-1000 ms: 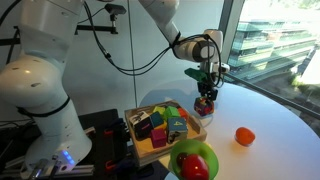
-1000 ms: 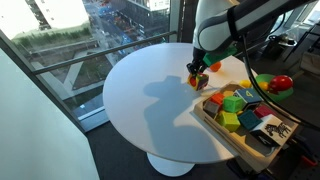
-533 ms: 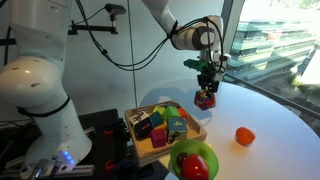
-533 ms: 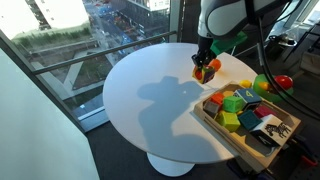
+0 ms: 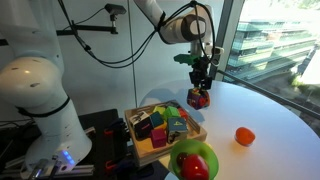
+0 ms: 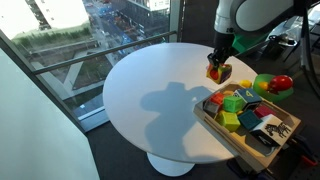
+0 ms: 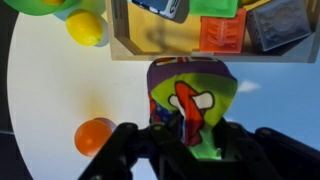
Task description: Pick up the square plush toy from the table and put it in the box.
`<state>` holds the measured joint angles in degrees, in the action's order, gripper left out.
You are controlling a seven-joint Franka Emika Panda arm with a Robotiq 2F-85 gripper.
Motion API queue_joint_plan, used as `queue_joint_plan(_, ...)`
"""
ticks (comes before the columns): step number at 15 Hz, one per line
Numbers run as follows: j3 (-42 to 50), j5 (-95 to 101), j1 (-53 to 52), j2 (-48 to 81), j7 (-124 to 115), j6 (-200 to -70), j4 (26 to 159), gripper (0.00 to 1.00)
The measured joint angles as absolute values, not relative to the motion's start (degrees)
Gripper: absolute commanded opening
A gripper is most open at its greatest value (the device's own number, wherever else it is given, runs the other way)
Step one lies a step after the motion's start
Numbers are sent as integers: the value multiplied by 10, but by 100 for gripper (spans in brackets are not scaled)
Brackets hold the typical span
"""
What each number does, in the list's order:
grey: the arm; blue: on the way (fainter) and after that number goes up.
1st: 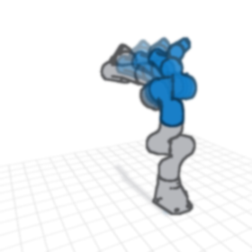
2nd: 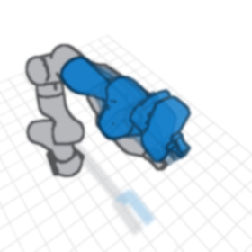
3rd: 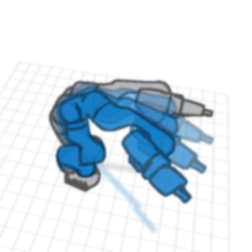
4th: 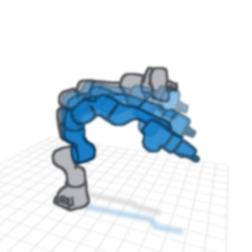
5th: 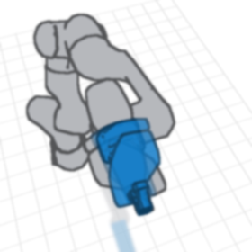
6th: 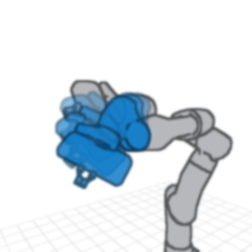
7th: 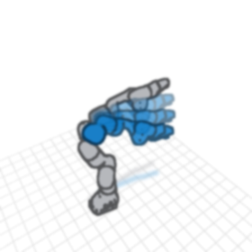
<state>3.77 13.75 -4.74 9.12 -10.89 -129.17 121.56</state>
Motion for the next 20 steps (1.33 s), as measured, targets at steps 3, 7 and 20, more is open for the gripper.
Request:
queue_joint_plan(3,37,139,-38,47,-99,-1292,1266,9)
queue_joint_plan(7,37,139,-19,-5,-73,-1283,1325,10)
queue_joint_plan(20,35,139,20,-176,6,-1246,1481,9)
